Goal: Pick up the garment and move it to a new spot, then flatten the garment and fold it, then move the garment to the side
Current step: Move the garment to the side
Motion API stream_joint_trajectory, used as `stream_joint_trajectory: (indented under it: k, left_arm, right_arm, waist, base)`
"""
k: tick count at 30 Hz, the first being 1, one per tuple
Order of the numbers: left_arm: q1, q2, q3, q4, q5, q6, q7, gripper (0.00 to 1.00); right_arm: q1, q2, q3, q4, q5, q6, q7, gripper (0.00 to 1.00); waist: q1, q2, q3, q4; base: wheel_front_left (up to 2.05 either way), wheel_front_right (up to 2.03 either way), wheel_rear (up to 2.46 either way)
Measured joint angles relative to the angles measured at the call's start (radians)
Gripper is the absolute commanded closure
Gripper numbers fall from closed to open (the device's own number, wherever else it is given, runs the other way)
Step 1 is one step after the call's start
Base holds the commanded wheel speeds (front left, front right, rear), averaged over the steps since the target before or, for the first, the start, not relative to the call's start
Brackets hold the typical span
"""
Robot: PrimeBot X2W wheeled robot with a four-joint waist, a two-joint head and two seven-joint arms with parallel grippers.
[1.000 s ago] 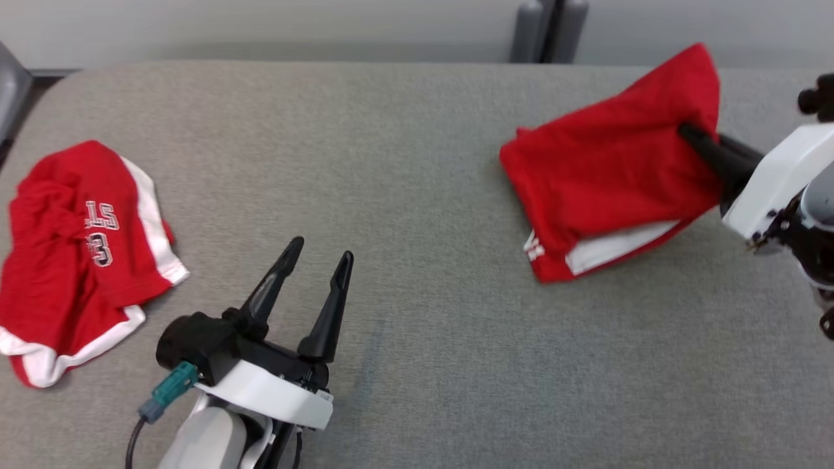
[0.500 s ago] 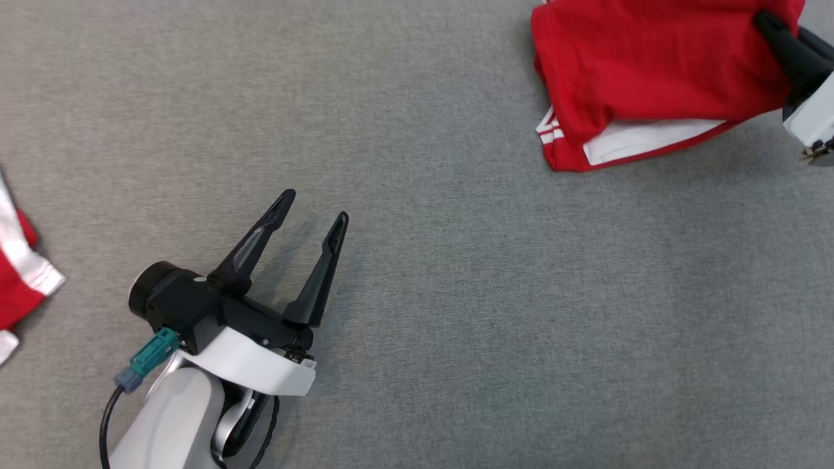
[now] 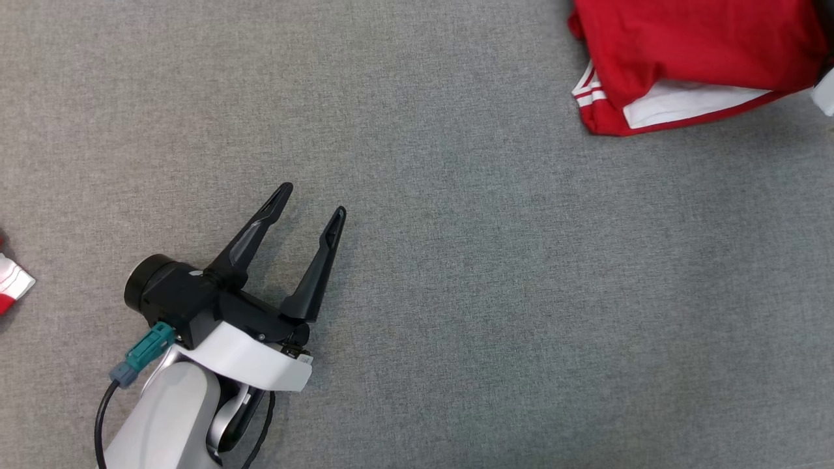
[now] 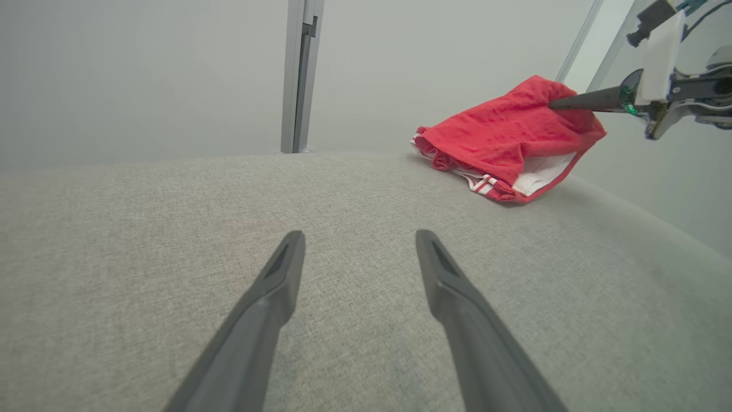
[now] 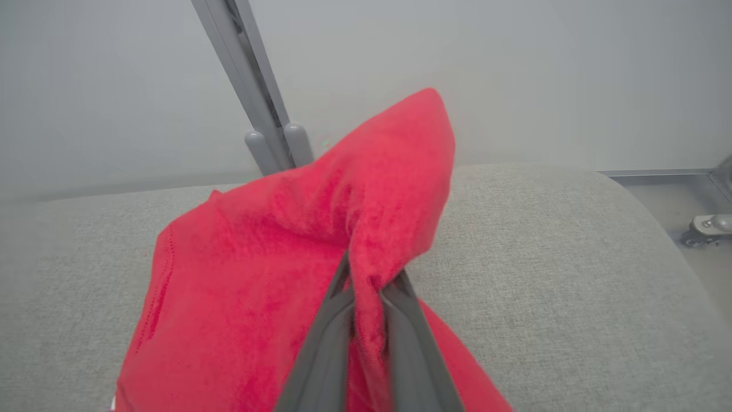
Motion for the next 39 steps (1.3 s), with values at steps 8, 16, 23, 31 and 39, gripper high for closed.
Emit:
stream_joint_trajectory:
  k: [8,16,23,31,39]
  left_arm:
    - [0.000,-0.013,0.004,0.013,-0.004,0.000,0.000,0.00]
    - [0.012,-0.029,0.018,0.024,-0.008,0.000,0.000,0.00]
    - [0.058,-0.053,0.062,0.034,-0.004,0.000,0.000,0.00]
    - [0.135,-0.054,0.159,0.037,0.019,0.000,0.000,0.00]
    - [0.195,-0.074,0.237,0.024,0.040,0.000,0.000,0.00]
  right_arm:
    - [-0.063,0.045,-0.022,0.138,-0.143,0.000,-0.079,0.00]
    - [-0.075,0.073,-0.032,0.177,-0.225,0.000,-0.184,0.00]
    - [-0.008,0.095,-0.001,0.084,-0.253,0.000,-0.288,0.00]
    - [0.200,0.090,-0.030,-0.114,-0.254,0.000,-0.365,0.00]
    - [0.469,0.093,-0.189,-0.267,-0.282,0.000,-0.387,0.00]
  waist:
    - [0.0000,0.0000,-0.018,0.006]
    - [0.0000,0.0000,-0.069,0.011]
    - [0.0001,0.0000,-0.157,0.016]
    - [0.0000,0.0000,-0.294,0.049]
    - [0.0000,0.0000,-0.375,0.111]
  base:
    - [0.00,0.00,0.00]
    - [0.00,0.00,0.00]
    - [0.00,0.00,0.00]
    - [0.00,0.00,0.00]
    - [0.00,0.00,0.00]
